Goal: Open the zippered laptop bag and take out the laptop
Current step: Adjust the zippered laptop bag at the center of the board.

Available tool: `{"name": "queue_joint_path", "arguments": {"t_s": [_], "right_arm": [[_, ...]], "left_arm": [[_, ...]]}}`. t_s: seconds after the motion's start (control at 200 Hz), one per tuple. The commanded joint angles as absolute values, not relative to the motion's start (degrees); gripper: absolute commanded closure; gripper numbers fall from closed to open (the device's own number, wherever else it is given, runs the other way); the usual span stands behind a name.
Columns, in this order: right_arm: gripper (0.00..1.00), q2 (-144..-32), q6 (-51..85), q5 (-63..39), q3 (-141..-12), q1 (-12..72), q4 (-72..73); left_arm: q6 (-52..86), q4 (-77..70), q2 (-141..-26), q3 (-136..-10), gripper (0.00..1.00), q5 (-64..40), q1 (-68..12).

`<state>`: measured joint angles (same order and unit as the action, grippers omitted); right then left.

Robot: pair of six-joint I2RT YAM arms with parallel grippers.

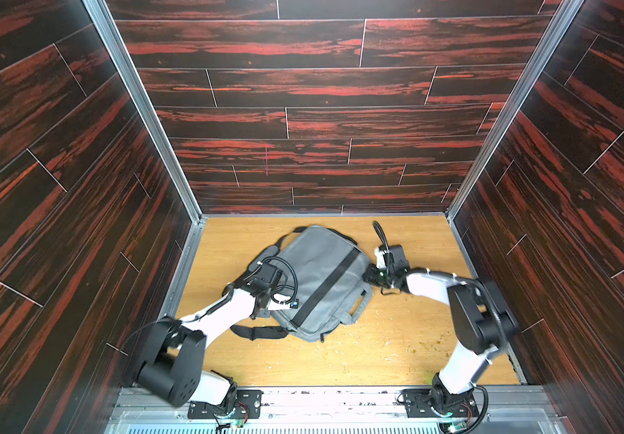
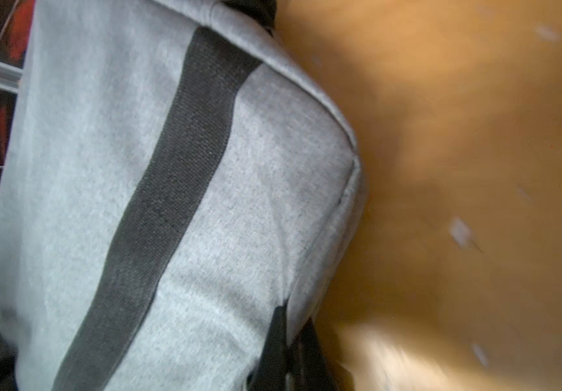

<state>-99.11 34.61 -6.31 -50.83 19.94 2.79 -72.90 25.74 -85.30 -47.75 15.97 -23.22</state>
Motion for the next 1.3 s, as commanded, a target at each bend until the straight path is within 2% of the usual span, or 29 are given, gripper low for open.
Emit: {"name": "queue_joint_path", "arguments": {"t_s": [0.0,0.13,0.24,0.446,0.877,1.012,1.212,1.293], "right_arm": [[1.00,-92.05,41.25,-5.21,-44.38,20.17,2.58],[1.00,-86.02,47.73,-3.72,-37.03,20.69,3.52],[1.00,-82.27,52.00,-2.17,-33.10,21.57,2.79],[1.00,-76.16,62.02,2.80,-29.04,23.69,-0.66],[0.99,-75.28,89.43,12.90,-28.08,40.17,-5.05],[0.99,-77.73,97.04,11.42,-26.58,43.18,0.58],[0.99,-80.70,96.97,11.15,-28.54,43.93,1.82],[0.96,-80.51,96.69,11.19,-29.13,44.11,1.11]], "left_arm": [[-75.13,22.44,-89.93,-49.90,0.77,17.60,-22.85],[-75.45,20.04,-95.42,-53.51,0.71,17.83,-22.85],[-75.15,18.02,-99.01,-56.53,0.58,17.33,-22.85],[-73.58,17.18,-104.26,-62.41,0.48,15.57,-22.96],[-70.38,17.51,-110.68,-70.30,0.42,14.67,-23.55],[-68.52,18.97,-112.23,-72.98,0.39,15.03,-23.55],[-66.87,18.98,-111.13,-73.02,0.37,16.99,-23.64],[-66.91,19.79,-110.64,-73.03,0.36,18.59,-23.50]]}}
